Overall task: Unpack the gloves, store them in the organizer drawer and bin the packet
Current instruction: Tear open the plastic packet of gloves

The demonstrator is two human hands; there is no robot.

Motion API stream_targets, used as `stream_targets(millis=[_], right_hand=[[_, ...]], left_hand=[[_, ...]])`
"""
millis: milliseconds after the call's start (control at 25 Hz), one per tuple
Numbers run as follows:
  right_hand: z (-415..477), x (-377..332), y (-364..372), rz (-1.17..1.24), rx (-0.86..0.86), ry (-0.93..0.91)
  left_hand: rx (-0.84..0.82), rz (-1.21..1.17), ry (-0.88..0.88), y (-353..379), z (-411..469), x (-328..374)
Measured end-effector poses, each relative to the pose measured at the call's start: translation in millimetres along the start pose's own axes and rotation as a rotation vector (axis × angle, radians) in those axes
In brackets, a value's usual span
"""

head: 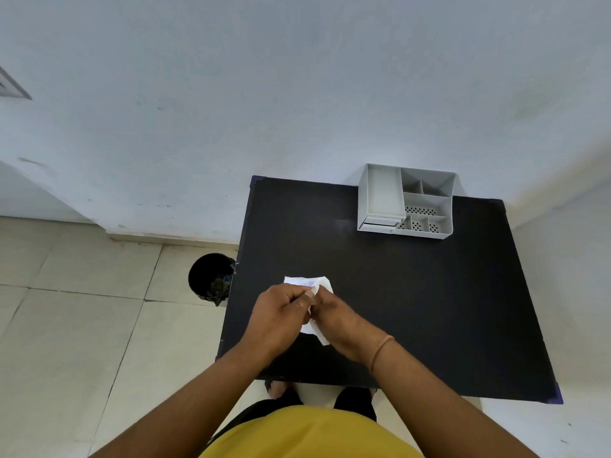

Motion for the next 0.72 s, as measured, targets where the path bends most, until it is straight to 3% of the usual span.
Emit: stream_targets(millis=[120,200,280,320,440,480,600,720], right_hand=[[-11.2,-8.8,-5.6,-0.217,0.020,-0.055],[-23.4,-21.1,-12.3,-0.377,-0.008,-0.098],[-35.8,-31.0,-21.1,-0.355,-0.032,-0.096],[-41.6,-36.8,-24.9,-0.294,-0.036,-0.128],[-58.3,-59.2,-29.2,-0.028,-0.034,-0.218],[-59.7,-61.2,-30.8,-0.047,-0.006,-0.231],[-49.5,-41.7,-42.2,-0.197,0.099,-0.173],[-42.2,-17.3,-50.7,-0.145,0.159,0.003]], left_hand=[[-0.132,-0.144,0.093,-9.9,-11.3,-0.1],[-0.037,-0.301,0.082,-29.8,-6.0,-2.9],[0.141,-0.301,-0.046,-51.8,18.7,-20.0],[0.109,-0.289,-0.145,-58.1,32.2,-29.8],[-0.352,-0.658,-0.470,-55.2,47.9,-47.6],[-0.446,-0.756,-0.533,-54.0,41.7,-46.8],[-0.584,-0.817,-0.479,-43.8,35.0,-46.2],[-0.623,-0.779,-0.470,-33.8,33.3,-53.0]])
Point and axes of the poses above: each hand's wrist, its own z-axis towards the middle knuckle, its own y-axis out of the palm, x = y × z, the point moved 5 cm from there along z, towards the middle knuckle, and after that the axes turned 4 degrees about -y, right-handed, at the moved point
